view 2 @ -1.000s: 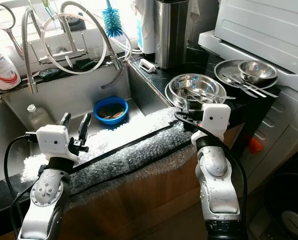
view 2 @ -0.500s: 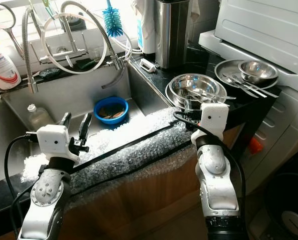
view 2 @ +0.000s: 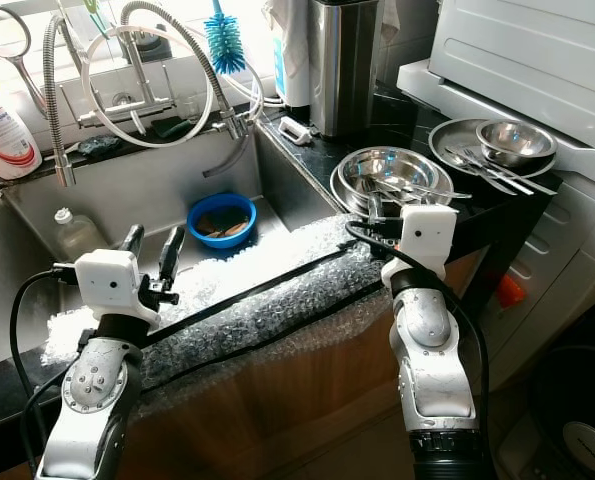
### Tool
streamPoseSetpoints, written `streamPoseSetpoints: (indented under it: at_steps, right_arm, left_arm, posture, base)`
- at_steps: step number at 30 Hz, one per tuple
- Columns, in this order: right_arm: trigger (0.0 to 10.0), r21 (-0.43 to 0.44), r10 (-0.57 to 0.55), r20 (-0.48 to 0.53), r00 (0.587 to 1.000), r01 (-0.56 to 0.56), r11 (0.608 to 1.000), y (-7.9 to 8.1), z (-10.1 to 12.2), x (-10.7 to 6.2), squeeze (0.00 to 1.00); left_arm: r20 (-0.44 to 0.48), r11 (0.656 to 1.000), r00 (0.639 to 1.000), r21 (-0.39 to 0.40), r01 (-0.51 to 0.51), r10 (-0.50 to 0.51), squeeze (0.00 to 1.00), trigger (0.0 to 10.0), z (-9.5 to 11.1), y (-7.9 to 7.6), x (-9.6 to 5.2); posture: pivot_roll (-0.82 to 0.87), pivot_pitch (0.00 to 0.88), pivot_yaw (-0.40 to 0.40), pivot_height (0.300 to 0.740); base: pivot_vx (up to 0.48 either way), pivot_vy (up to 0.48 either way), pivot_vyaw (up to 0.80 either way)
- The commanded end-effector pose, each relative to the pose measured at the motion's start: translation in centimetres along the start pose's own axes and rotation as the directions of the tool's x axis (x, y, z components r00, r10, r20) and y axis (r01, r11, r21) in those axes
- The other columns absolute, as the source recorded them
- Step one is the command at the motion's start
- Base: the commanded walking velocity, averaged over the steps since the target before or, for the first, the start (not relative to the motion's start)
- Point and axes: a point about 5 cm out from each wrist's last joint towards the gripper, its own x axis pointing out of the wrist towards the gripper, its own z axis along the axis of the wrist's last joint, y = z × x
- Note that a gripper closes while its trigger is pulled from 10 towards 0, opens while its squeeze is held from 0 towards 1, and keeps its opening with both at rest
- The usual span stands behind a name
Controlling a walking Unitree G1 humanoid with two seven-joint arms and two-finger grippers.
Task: Kitchen organization
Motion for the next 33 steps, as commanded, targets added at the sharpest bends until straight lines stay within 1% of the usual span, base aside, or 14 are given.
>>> streamPoseSetpoints:
  at_steps: [1,10,28,29,31,33]
  right_arm:
    - [0.0,0.002,-0.001,0.008,1.000,0.001,1.000,0.09,0.14,0.16,0.00]
    - [0.0,0.003,-0.003,0.006,1.000,0.003,1.000,0.02,0.09,0.06,0.00]
    - [0.0,0.014,-0.002,0.017,1.000,0.001,1.000,0.11,0.29,0.26,0.00]
    - [0.0,0.018,-0.002,0.021,1.000,0.002,1.000,0.14,0.34,0.27,0.00]
    - [0.0,0.021,-0.001,0.027,1.000,0.001,1.000,0.19,0.44,0.32,0.00]
    - [0.0,0.025,-0.002,0.033,0.999,0.001,1.000,0.21,0.56,0.35,0.00]
  left_arm:
    - [0.007,1.000,1.000,0.007,0.007,-0.007,0.00,10.0,0.16,0.15,0.07]
    - [0.000,1.000,1.000,0.007,0.004,-0.004,0.00,10.0,0.09,0.12,-0.09]
    - [0.011,1.000,1.000,0.015,-0.009,0.009,0.00,10.0,0.22,0.27,0.11]
    - [0.011,1.000,1.000,0.016,-0.009,0.009,0.00,10.0,0.23,0.28,0.12]
    - [0.017,0.999,1.000,0.044,0.007,-0.007,0.00,10.0,0.32,0.23,0.19]
    - [0.017,0.999,1.000,0.038,0.005,-0.006,0.00,10.0,0.32,0.19,0.20]
  posture:
    - [-0.21,0.000,0.083,0.740]
    - [-0.21,0.000,0.081,0.740]
    - [-0.21,0.000,0.081,0.740]
    - [-0.21,0.000,0.081,0.740]
    - [-0.21,0.000,0.080,0.740]
    - [-0.21,0.000,0.080,0.740]
  base:
    - [0.000,0.000,0.00]
    - [0.000,0.000,0.00]
    - [0.000,0.000,0.00]
    - [0.000,0.000,0.00]
    - [0.000,0.000,0.00]
    - [0.000,0.000,0.00]
